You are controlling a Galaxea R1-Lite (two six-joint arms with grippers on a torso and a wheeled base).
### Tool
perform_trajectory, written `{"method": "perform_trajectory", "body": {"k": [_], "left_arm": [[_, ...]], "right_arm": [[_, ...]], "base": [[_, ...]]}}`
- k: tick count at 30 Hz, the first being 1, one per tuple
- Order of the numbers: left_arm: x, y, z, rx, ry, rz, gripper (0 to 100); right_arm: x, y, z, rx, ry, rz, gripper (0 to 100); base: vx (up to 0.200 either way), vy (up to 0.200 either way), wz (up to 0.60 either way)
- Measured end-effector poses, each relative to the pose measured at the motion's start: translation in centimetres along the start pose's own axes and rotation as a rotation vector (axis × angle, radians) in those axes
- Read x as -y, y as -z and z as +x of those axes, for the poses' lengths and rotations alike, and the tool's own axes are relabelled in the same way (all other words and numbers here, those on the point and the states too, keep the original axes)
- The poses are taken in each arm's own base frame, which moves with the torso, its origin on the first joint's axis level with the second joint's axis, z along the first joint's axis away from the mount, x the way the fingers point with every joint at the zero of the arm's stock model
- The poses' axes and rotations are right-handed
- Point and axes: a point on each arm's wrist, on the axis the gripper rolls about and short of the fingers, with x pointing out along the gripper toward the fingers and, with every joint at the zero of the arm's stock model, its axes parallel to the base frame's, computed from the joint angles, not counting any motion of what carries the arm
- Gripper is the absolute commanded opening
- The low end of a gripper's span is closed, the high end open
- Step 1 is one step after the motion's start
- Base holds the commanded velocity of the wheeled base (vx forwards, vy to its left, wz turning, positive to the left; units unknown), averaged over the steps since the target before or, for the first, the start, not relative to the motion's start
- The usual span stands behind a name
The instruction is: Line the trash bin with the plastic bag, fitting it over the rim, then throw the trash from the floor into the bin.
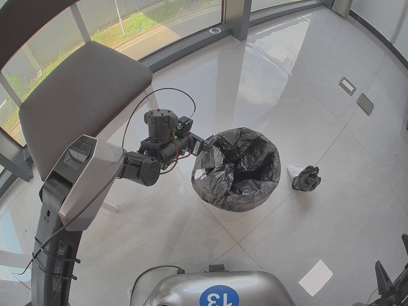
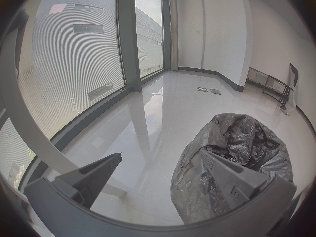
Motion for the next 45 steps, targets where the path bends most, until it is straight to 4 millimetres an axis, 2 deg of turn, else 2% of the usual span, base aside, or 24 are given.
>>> {"method": "perform_trajectory", "body": {"k": [4,7,13,18,23,30,37,45], "left_arm": [[-0.1,-1.1,-0.8,0.011,-0.001,-0.002,100],[-0.2,-1.8,-1.7,0.01,-0.001,-0.009,100],[-0.3,-2.6,-3.5,0.007,0.002,-0.032,100],[-0.2,-3.6,-4.9,0.01,0.007,-0.045,100],[-0.4,-4.8,-6.4,0.023,0.006,-0.057,100],[-0.6,-6.2,-8.4,0.036,0.006,-0.067,100],[-0.9,-7.7,-10.1,0.06,0.002,-0.072,100],[-1.1,-9.4,-11.9,0.094,0.001,-0.076,100]], "right_arm": [[0.0,0.0,0.0,-0.008,-0.005,0.03,100],[0.1,-0.9,0.1,-0.008,-0.006,0.055,100],[0.7,-4.4,1.4,-0.05,-0.006,0.097,100],[1.7,-7.6,4.3,-0.095,0.005,0.112,100],[3.1,-9.7,8.5,-0.153,0.018,0.106,100],[5.6,-10.5,15.4,-0.2,0.018,0.062,100],[8.4,-9.3,23.2,-0.253,0.01,0.015,100],[11.8,-5.7,33.3,-0.293,-0.008,-0.031,100]], "base": [[0.0,0.0,0.0],[0.0,0.0,0.0],[0.0,0.0,0.0],[0.0,0.0,0.0],[0.0,0.0,0.0],[0.0,0.0,0.0],[0.0,0.0,0.0],[0.0,0.0,0.0]]}}
